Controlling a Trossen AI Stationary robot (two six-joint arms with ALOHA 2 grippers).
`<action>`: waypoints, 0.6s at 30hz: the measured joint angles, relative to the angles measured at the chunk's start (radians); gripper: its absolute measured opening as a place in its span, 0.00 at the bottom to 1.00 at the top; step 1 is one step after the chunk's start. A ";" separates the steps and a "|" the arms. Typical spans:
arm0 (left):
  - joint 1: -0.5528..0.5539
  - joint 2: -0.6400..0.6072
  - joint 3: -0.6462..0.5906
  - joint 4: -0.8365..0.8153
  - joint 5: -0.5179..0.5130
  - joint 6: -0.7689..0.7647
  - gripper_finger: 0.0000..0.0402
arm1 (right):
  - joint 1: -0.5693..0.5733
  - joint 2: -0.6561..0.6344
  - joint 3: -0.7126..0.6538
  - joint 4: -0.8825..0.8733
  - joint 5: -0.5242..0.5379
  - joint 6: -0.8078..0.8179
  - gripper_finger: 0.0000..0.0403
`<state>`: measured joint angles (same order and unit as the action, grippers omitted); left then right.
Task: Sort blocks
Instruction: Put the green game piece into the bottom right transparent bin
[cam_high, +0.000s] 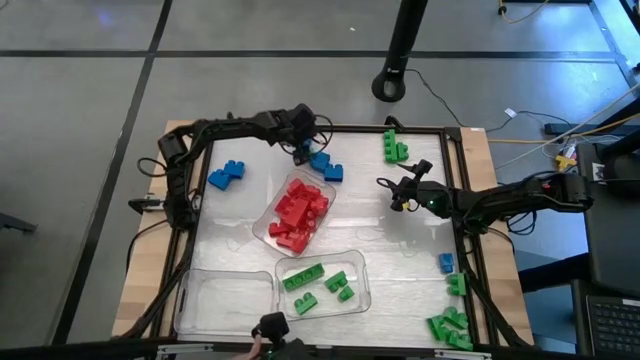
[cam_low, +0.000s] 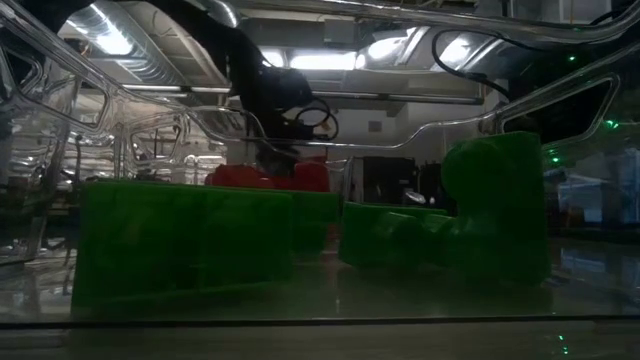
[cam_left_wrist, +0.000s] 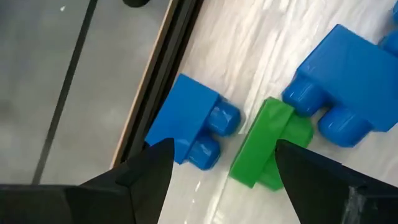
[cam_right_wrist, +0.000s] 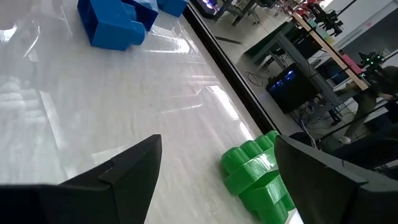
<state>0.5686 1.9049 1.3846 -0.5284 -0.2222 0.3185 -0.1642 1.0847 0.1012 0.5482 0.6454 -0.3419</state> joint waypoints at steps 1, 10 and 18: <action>0.004 0.000 0.000 -0.002 0.010 0.010 0.67 | 0.000 0.000 0.000 0.000 0.000 0.000 0.78; 0.001 0.000 -0.012 -0.052 0.034 0.208 0.67 | 0.000 0.000 0.000 0.000 0.009 0.000 0.78; 0.020 0.000 -0.018 -0.060 0.028 0.270 0.67 | 0.000 0.000 0.000 0.001 0.009 0.004 0.78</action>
<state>0.5884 1.9046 1.3666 -0.5882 -0.1944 0.5880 -0.1641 1.0847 0.1013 0.5491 0.6544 -0.3378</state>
